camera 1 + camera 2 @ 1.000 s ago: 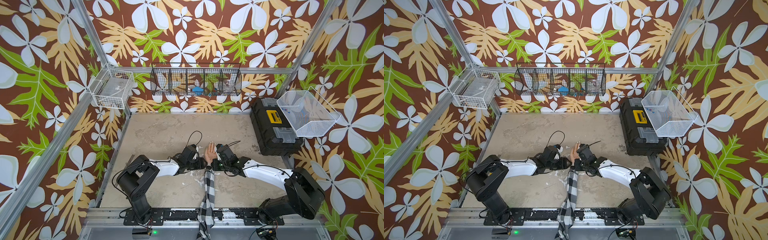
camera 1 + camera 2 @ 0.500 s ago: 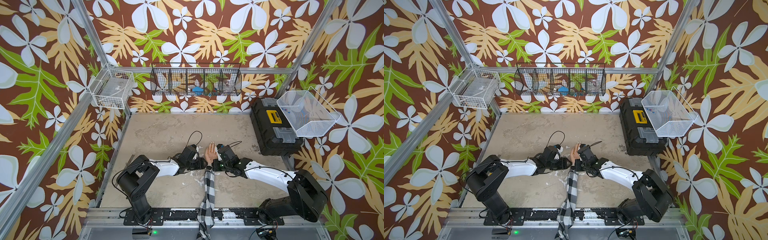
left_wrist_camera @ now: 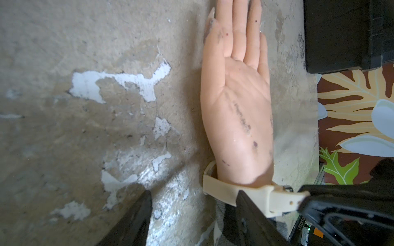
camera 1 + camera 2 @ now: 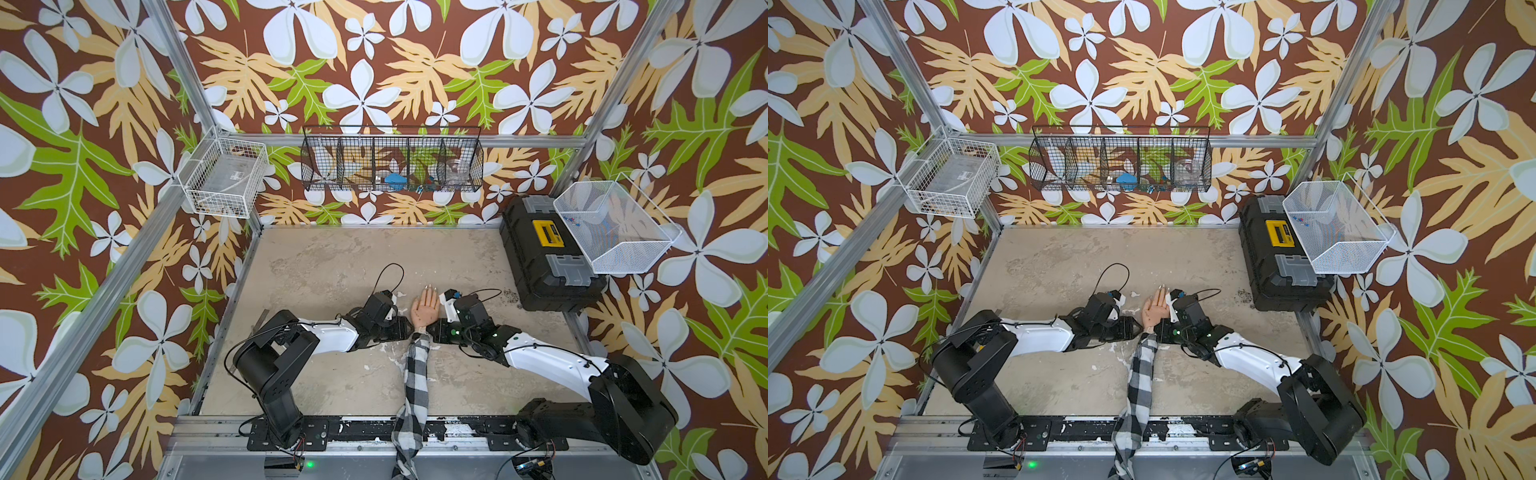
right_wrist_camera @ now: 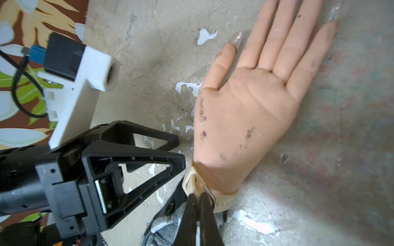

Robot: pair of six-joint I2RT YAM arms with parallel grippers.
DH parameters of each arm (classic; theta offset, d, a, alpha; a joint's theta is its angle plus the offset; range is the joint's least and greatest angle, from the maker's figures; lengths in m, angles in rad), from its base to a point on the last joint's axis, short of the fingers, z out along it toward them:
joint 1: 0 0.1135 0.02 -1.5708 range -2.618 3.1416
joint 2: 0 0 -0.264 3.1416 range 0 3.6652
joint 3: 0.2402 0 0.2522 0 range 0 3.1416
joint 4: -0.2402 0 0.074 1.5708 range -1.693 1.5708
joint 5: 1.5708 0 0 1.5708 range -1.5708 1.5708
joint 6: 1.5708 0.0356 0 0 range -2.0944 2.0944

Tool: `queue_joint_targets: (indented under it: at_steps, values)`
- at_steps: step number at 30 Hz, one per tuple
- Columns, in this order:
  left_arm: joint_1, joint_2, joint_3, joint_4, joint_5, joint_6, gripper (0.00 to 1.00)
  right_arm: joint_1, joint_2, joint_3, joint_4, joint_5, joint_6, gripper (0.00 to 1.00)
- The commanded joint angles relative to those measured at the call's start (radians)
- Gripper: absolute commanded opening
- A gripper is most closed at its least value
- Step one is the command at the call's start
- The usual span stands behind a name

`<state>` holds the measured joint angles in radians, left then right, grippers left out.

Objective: Take off the watch
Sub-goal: Untie the watch from the hand.

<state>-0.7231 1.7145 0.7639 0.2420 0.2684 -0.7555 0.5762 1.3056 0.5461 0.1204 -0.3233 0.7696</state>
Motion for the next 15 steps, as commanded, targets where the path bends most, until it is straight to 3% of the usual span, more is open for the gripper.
queue_joint_targets:
  at_steps: [1, 4, 8, 12, 15]
  values:
    - [-0.001, 0.002, -0.005, -0.012, -0.006, 0.008, 0.65, -0.040, -0.014, -0.067, 0.226, -0.134, 0.122, 0.00]
    - [-0.001, 0.003, -0.005, -0.011, -0.006, 0.007, 0.65, -0.085, -0.017, -0.130, 0.354, -0.194, 0.216, 0.00]
    - [0.000, 0.004, -0.002, -0.008, -0.005, 0.007, 0.65, -0.090, -0.027, -0.122, 0.351, -0.198, 0.217, 0.00]
    - [0.000, 0.003, -0.002, -0.008, -0.004, 0.006, 0.65, -0.088, -0.055, -0.049, 0.153, -0.121, 0.113, 0.30]
    - [-0.001, 0.002, -0.002, -0.008, -0.002, 0.003, 0.65, -0.087, -0.075, 0.006, -0.001, -0.037, 0.036, 0.36]
